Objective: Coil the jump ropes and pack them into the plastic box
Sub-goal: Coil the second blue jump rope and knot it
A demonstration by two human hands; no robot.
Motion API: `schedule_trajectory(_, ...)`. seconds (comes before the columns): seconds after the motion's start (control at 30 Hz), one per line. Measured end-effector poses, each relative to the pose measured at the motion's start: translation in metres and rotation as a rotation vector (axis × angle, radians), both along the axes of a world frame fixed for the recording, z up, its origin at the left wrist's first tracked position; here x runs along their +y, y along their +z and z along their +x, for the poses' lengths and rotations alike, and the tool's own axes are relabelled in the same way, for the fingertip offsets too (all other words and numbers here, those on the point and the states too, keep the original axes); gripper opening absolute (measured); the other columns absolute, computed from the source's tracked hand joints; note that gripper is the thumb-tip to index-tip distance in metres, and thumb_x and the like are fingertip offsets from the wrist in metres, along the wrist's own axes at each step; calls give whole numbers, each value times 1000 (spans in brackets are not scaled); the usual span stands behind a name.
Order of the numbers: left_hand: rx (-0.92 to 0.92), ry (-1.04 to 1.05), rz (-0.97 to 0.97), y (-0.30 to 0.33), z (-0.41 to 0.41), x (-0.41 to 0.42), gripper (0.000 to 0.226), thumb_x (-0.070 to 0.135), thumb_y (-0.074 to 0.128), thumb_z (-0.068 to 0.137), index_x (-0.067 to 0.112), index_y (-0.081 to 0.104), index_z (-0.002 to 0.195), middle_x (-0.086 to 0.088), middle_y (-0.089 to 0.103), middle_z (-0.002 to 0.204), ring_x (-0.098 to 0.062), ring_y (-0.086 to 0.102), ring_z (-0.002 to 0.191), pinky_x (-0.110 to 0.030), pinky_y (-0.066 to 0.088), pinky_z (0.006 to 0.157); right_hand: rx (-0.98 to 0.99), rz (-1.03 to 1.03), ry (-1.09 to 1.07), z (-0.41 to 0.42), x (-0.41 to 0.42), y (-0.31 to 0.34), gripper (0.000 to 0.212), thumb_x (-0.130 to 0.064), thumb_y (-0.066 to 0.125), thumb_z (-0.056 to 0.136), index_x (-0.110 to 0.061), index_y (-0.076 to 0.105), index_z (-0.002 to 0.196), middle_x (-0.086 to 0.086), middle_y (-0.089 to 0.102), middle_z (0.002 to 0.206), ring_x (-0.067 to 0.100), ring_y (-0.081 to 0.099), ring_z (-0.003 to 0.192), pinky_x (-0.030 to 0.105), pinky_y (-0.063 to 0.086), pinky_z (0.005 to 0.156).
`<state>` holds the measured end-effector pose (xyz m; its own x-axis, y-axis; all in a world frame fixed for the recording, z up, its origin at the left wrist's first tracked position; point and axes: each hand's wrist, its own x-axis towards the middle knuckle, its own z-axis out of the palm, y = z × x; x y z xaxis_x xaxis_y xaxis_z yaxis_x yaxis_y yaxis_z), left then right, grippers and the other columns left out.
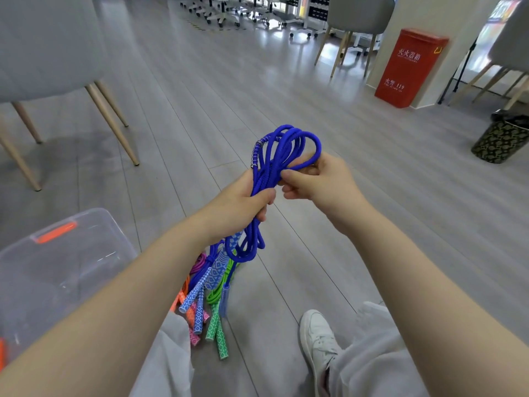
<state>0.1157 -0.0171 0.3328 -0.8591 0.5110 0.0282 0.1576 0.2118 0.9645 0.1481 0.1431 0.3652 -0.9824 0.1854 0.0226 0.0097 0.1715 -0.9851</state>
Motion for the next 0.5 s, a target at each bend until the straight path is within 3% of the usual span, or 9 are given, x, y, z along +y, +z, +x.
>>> schedule_trajectory(0.13,-116,48,223,8,-4,-6,7,14,47,98,11,49,104,-1,50,73,-12,45,55,-32,47,64,-97,-237,35,-3,10,-12,32,14,52,84,-4,53,110,18,70,98,23,67,79,32,59,76)
schedule_trajectory(0.2,-244,-6,409,15,-3,-9,10,11,43,101,10,49,108,1,49,75,-11,40,54,-28,47,64,-209,-62,132,-2,11,-27,38,12,47,87,-9,54,117,13,69,110,23,65,96,36,55,88)
schedule_trajectory(0.27,-318,-75,511,20,-2,-12,14,12,41,102,9,49,112,1,48,76,-11,39,55,-27,47,64,-299,95,364,3,8,-43,46,8,47,86,-14,56,126,4,66,121,19,59,114,32,48,96)
schedule_trajectory(0.37,-304,-93,499,20,-3,-16,15,13,41,101,9,50,113,1,51,76,-12,43,56,-28,48,66,-403,219,604,12,1,-54,32,-10,58,90,-16,63,120,-3,68,119,9,59,116,27,41,105)
schedule_trajectory(0.5,-101,115,211,11,-15,-27,11,14,44,101,12,53,108,2,58,77,-14,52,64,-36,51,73,-485,416,616,17,3,-64,17,-26,56,95,-13,63,103,-1,73,87,10,68,88,33,48,99)
